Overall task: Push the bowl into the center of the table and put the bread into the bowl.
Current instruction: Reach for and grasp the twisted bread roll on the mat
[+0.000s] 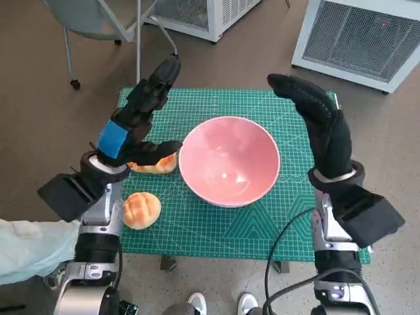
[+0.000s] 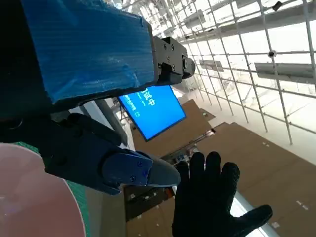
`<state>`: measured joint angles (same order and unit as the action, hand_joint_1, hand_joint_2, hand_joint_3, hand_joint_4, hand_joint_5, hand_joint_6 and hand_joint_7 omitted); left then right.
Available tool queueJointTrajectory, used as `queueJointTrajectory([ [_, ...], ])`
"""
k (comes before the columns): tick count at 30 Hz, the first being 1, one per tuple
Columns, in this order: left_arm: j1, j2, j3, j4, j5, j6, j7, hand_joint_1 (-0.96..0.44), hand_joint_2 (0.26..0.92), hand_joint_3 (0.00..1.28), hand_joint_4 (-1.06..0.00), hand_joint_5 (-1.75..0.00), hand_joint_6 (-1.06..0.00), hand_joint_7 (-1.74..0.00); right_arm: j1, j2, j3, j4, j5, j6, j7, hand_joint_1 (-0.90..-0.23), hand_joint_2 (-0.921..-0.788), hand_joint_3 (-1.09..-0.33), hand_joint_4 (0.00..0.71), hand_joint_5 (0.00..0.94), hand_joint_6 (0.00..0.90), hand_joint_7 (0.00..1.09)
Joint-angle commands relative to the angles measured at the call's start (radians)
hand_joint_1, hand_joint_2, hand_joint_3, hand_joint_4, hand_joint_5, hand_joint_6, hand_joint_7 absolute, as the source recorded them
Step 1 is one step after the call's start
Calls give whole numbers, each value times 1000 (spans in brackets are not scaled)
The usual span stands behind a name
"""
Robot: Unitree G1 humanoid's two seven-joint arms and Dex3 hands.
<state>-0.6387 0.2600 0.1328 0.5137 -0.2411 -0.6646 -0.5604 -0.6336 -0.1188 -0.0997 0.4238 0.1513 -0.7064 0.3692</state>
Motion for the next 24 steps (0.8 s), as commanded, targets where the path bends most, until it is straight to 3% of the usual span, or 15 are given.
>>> queueJointTrajectory([
  [1,4,122,0,-5,236,-48,115,-670,920,138,-80,-1,-177,-2,17,-11,8,15,-9,15,-5,-792,-921,-783,140,0,-1,522],
  [4,27,252,-28,-75,524,32,236,-599,830,46,-60,-1,-160,-4,17,-11,8,23,-4,14,-1,-792,-921,-783,140,0,-1,521],
  [8,25,329,-73,-151,618,264,165,-408,727,12,-52,-1,-201,-26,12,-10,8,35,1,18,2,-793,-921,-783,141,1,-1,521],
  [14,14,332,-106,-180,654,464,112,-183,687,2,-64,-6,-249,-34,12,-5,9,35,-1,21,-2,-793,-921,-783,142,1,-1,522],
  [24,16,358,-191,-247,724,646,76,-34,680,0,-87,-4,-276,-20,7,-1,10,44,2,20,-7,-792,-921,-786,141,1,-1,522],
])
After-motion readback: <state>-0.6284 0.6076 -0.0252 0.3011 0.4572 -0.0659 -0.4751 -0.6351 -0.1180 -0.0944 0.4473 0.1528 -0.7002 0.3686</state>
